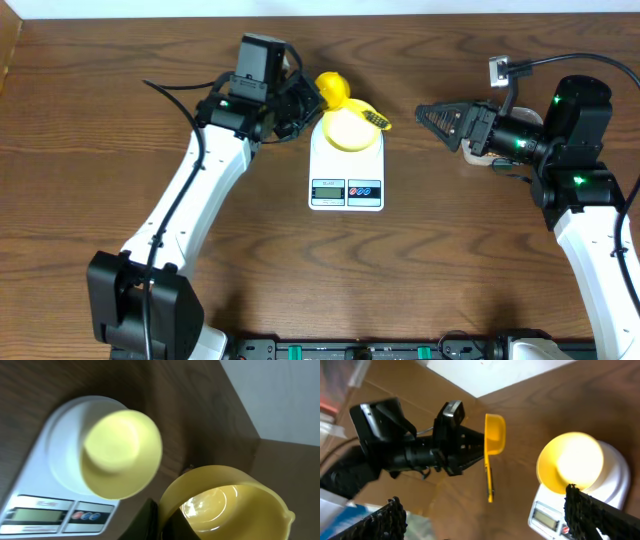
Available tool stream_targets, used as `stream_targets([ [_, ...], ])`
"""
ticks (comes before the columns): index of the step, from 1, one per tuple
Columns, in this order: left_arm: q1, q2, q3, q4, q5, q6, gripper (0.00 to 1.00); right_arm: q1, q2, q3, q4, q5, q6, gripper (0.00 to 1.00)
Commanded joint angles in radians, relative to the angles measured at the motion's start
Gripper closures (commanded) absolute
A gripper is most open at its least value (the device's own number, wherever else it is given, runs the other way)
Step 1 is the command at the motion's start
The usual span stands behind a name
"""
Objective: Scoop item into bowl and weigh 50g on scale
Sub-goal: 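Lift the scoop and carry it over the scale toward the right gripper, then grasp the scoop handle with the right gripper from the left gripper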
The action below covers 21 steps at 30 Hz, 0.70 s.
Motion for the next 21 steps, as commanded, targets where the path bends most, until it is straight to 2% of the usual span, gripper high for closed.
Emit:
stream_targets([
  [1, -0.013, -0.030, 0.017, 0.039, 0.007, -0.063, 0.93, 0.007, -0.001, 0.012, 0.002, -0.047, 0.107, 0.01],
  [7, -0.027, -0.030, 0.017, 0.119, 0.073, -0.121, 0.93, 0.035, 0.000, 0.012, 0.036, -0.056, 0.074, 0.01],
  [21, -0.085, -0.034, 0.017, 0.158, 0.143, -0.151, 0.93, 0.062, 0.000, 0.012, 0.041, -0.005, -0.036, 0.11],
])
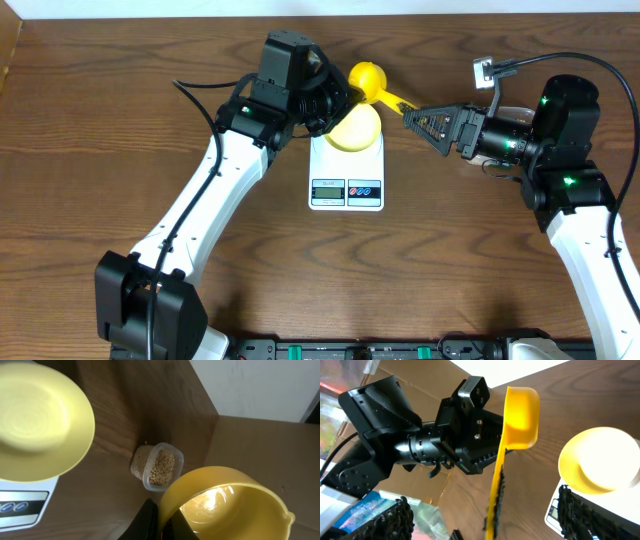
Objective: Scoop item into bowl and weigh 50g on scale
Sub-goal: 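Grasp the scoop handle with the right gripper from the left gripper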
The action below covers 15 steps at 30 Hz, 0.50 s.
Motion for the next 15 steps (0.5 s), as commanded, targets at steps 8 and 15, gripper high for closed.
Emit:
stream_targets([
  [8, -0.012, -0.033, 0.017, 0.002, 0.042, -0.031, 0.93, 0.007, 0.000, 0.012, 0.009, 0.039, -0.086, 0.21],
  [15, -0.039, -0.033, 0.017, 0.009, 0.042, -0.034, 0.93, 0.022, 0.000, 0.012, 0.014, 0.069, -0.127, 0.31],
])
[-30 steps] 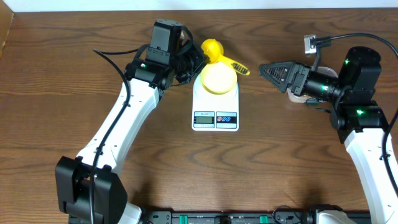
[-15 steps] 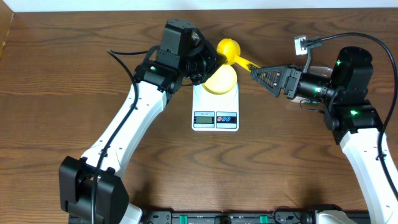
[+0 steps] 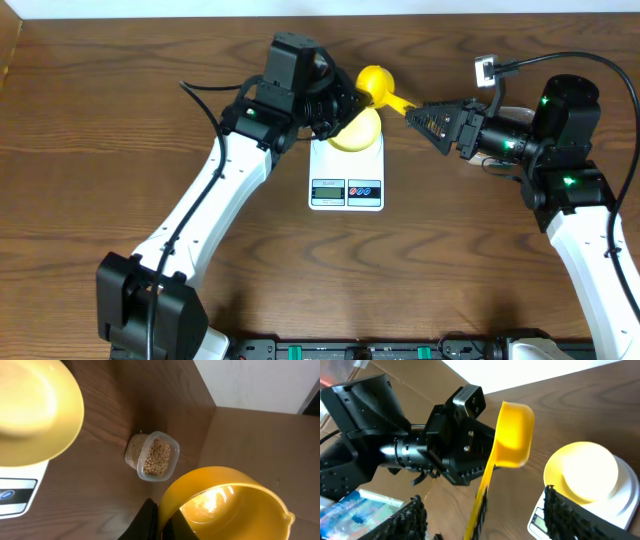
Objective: Scoop item into bowl and weigh 50g on scale
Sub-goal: 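Grasp the scoop handle with the right gripper from the left gripper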
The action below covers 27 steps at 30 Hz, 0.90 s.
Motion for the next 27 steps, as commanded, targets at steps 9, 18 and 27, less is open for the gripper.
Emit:
stream_targets([
  [9, -0.012, -0.030, 0.017, 0.008, 0.013, -0.005, 0.94, 0.040, 0.000, 0.012, 0.027, 0.043, -0.047, 0.78],
  [18, -0.012, -0.030, 0.017, 0.009, -0.014, -0.004, 0.93, 0.040, 0.000, 0.012, 0.026, 0.048, -0.047, 0.99],
  [27, -0.012, -0.030, 0.017, 0.012, -0.025, 0.020, 0.93, 0.040, 0.000, 0.012, 0.023, 0.056, -0.047, 0.99],
])
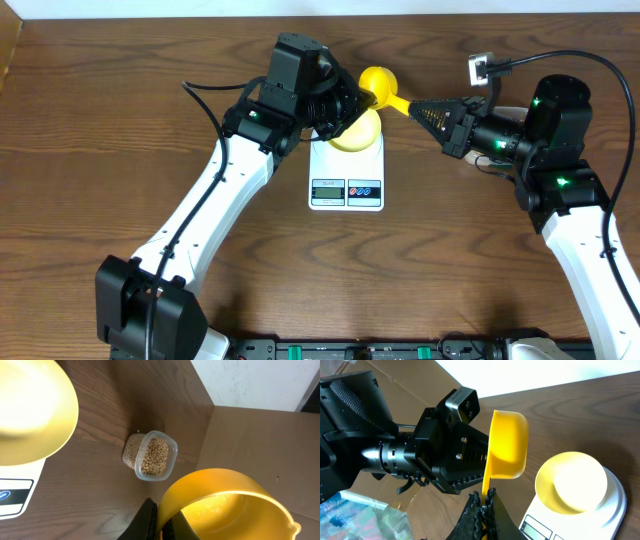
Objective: Scoop item into bowl and weigh 50g on scale
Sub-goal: 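Grasp the scoop handle with the right gripper from the left gripper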
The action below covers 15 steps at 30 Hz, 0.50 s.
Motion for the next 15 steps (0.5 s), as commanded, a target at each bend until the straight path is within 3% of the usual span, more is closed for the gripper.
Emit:
stream_targets([
  [1, -0.001, -0.020, 0.017, 0.006, -0.010, 0.027, 0.93, 0.005, 0.000, 0.012, 0.001, -0.014, -0.012, 0.99],
  [2, -0.001, -0.020, 0.017, 0.006, -0.013, 0.038, 0.91, 0.005, 0.000, 0.012, 0.001, -0.010, -0.012, 0.99],
  [6, -0.001, -0.020, 0.017, 0.006, -0.021, 0.129, 0.68, 0.005, 0.000, 0.012, 0.001, 0.012, -0.007, 0.99],
  [15, -0.001, -0.024, 0.017, 0.006, -0.033, 0.304, 0.67, 0.005, 0.000, 0.012, 0.001, 0.093, 0.000, 0.99],
])
